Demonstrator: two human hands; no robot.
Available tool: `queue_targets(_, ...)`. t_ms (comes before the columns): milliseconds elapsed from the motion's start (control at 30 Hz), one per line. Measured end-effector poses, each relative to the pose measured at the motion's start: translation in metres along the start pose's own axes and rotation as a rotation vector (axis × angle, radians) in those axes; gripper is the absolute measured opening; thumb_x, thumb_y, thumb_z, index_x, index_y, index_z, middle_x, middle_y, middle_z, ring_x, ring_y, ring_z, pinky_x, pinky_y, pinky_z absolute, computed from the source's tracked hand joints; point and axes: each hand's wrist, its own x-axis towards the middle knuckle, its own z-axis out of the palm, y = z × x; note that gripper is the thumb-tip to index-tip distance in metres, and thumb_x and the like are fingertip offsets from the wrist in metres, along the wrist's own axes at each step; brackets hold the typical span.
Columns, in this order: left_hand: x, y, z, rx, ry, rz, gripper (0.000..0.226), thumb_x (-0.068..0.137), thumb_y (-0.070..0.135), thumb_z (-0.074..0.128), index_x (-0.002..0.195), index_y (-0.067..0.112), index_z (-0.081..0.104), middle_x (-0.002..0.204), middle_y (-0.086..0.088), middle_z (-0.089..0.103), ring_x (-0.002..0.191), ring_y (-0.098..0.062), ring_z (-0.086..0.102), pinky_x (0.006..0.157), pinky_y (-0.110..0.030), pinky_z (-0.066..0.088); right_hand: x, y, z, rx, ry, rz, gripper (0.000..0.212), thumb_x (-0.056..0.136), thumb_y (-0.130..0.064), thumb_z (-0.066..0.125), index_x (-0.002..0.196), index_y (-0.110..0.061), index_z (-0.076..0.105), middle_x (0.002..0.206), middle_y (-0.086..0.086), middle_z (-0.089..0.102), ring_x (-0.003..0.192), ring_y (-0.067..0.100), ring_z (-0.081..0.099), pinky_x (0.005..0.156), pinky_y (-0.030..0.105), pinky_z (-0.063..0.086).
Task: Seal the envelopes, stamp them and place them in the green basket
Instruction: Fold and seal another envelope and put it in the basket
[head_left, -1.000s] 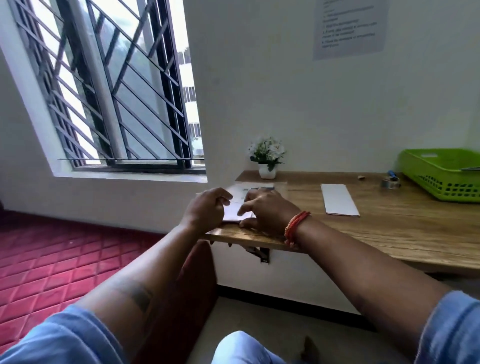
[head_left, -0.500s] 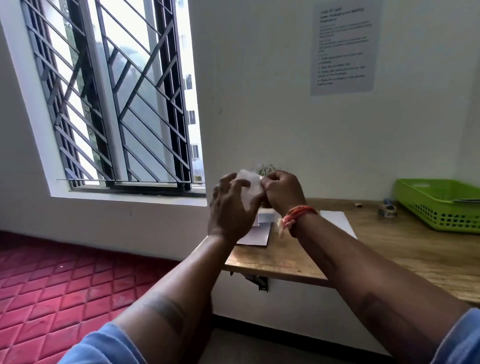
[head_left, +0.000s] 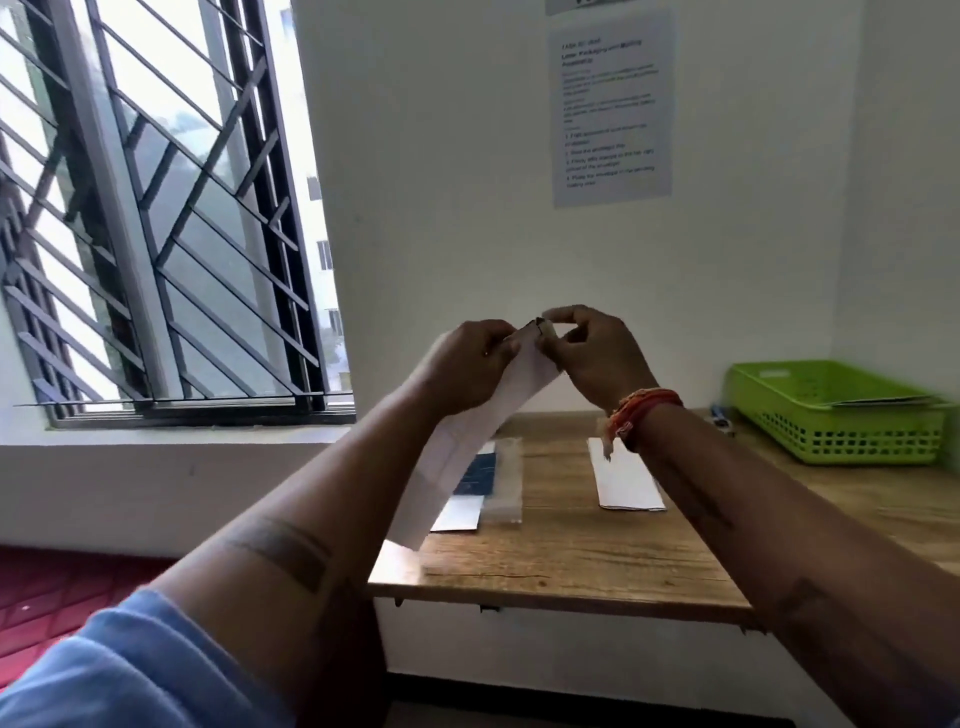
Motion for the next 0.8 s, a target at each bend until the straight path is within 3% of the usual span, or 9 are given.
queue_targets(67,0.011,-0.001,0.011,0.080,-0.151,0.021,0.018,0.100,0.030,0.055,0.089,0.022,0.067,0.075,0.009,0.061,0.085,-0.024,0.062,0.067,-0.029,0.037,0.004,0.019,-0.007,-0.116,0.007,-0.010,0.015,0.086,-0.039,0.069,0.090,-0.026,0.075,0.083,-0.002,0.073,0.081,0.013,0.067,0.075,0.028,0.053)
queue_targets(133,0.019,-0.008,0.031,0.220,-0.237,0.031,0.017,0.098,0.034,0.057,0.103,0.023,0.068,0.093,0.003,0.071,0.098,-0.023,0.065,0.080,-0.032,0.044,0.005,0.038,-0.013,-0.146,-0.029,0.049,0.013,0.086,-0.037,0.069,0.081,-0.026,0.074,0.081,-0.004,0.072,0.079,0.013,0.067,0.073,0.029,0.053)
queue_targets(233,0.018,-0.017,0.072,0.207,-0.178,0.005,0.032,0.094,0.036,0.060,0.126,0.031,0.060,0.116,0.003,0.071,0.111,-0.021,0.064,0.096,-0.037,0.048,0.008,0.073,-0.019,-0.154,-0.077,0.197,0.013,0.086,-0.032,0.070,0.079,-0.022,0.074,0.079,-0.005,0.071,0.079,0.016,0.065,0.072,0.030,0.050)
queue_targets(300,0.012,-0.017,0.101,0.188,-0.137,-0.004,0.043,0.094,0.038,0.060,0.136,0.034,0.052,0.130,0.003,0.064,0.122,-0.023,0.058,0.103,-0.043,0.044,0.008,0.097,-0.020,-0.167,-0.097,0.273,0.011,0.084,-0.029,0.073,0.079,-0.020,0.076,0.080,-0.003,0.072,0.077,0.015,0.066,0.070,0.028,0.051)
queue_targets(400,0.003,-0.018,0.143,0.396,-0.161,0.094,0.055,0.096,0.044,0.056,0.148,0.036,0.040,0.153,0.004,0.044,0.141,-0.024,0.038,0.117,-0.048,0.024,0.012,0.132,-0.021,-0.164,-0.153,0.404,0.010,0.082,-0.022,0.077,0.081,-0.013,0.078,0.077,0.000,0.072,0.069,0.014,0.065,0.067,0.029,0.056)
queue_targets(500,0.004,-0.029,0.177,0.367,-0.265,0.088,0.053,0.097,0.054,0.046,0.147,0.037,0.042,0.158,0.006,0.038,0.145,-0.021,0.033,0.118,-0.047,0.022,0.025,0.162,-0.025,-0.282,-0.270,0.470,0.013,0.084,-0.027,0.075,0.088,-0.015,0.074,0.085,0.003,0.068,0.065,0.012,0.059,0.060,0.025,0.051)
queue_targets(600,0.010,-0.035,0.196,0.197,-0.356,0.058,0.049,0.099,0.052,0.045,0.144,0.033,0.048,0.152,0.005,0.048,0.140,-0.018,0.041,0.116,-0.038,0.028,0.034,0.175,-0.030,-0.429,-0.347,0.455,0.027,0.091,-0.034,0.064,0.101,-0.011,0.074,0.097,0.007,0.071,0.079,0.018,0.064,0.065,0.028,0.049)
queue_targets(733,0.021,-0.043,0.215,0.162,-0.529,0.094,0.056,0.094,0.043,0.050,0.149,0.040,0.039,0.151,0.005,0.049,0.139,-0.018,0.044,0.117,-0.037,0.031,0.044,0.194,-0.033,-0.542,-0.311,0.461,0.029,0.091,-0.033,0.060,0.101,-0.009,0.072,0.100,0.007,0.072,0.084,0.019,0.068,0.056,0.025,0.045)
queue_targets(800,0.023,-0.042,0.222,0.113,-0.584,0.054,0.061,0.091,0.033,0.050,0.149,0.045,0.037,0.153,0.001,0.047,0.141,-0.021,0.041,0.117,-0.039,0.030,0.046,0.201,-0.035,-0.667,-0.331,0.444,0.030,0.090,-0.026,0.060,0.112,-0.010,0.073,0.108,0.007,0.072,0.099,0.024,0.068,0.072,0.028,0.055)
